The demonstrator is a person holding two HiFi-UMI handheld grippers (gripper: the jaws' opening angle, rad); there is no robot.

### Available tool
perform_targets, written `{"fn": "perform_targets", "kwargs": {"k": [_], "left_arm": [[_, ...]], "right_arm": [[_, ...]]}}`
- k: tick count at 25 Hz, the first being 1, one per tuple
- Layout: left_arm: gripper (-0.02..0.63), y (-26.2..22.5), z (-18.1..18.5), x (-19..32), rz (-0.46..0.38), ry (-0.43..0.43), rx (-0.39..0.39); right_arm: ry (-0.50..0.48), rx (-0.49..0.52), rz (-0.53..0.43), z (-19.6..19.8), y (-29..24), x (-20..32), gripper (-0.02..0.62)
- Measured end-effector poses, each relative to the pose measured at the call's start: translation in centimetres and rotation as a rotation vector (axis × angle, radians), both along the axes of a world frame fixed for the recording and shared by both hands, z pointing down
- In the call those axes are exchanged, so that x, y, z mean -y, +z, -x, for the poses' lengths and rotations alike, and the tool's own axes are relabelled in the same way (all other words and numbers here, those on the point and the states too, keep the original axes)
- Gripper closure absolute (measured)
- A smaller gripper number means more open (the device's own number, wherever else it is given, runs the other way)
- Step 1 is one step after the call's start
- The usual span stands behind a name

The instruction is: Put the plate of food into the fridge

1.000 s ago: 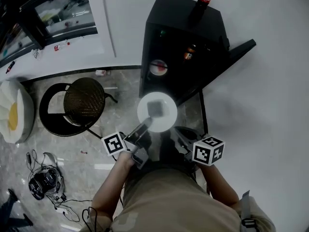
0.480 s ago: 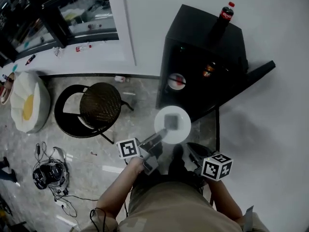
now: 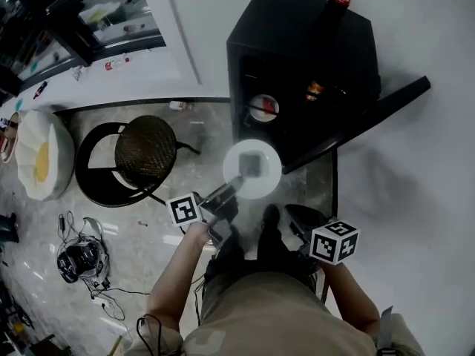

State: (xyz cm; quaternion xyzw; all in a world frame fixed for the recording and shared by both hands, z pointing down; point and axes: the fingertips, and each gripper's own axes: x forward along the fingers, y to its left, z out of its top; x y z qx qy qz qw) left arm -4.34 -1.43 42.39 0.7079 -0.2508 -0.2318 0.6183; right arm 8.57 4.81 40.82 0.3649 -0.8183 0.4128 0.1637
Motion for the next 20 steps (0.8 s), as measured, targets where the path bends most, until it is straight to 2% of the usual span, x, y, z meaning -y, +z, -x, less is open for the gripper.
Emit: {"fn": "perform_targets", "kwargs": {"k": [7,10,14,20], "left_arm": [[0.566,1.4,-1.6,2.6,-0.013,-0.013,-0.003],[0.566,2.3,-1.8,3.3,0.005,-0.022,-0.021],[0.566,3.8,-1.5,3.6,0.042,-0.028,-0.006],[0.566,5.8,-1.9,4.1,0.052,-0.029,-0.013]], "right_arm": [[-0.005,0.007,0.03,-1.1,1.5,1.0,0.568],[-0.003,0.009,0.036,-1.1,2.1,1.3,0.568],[-0.018,0.001,0.056,-0.7,3.6,1.9,0.568],[-0.021,-0.003,0.082,-0.4,5.2,2.7,0.568]]}}
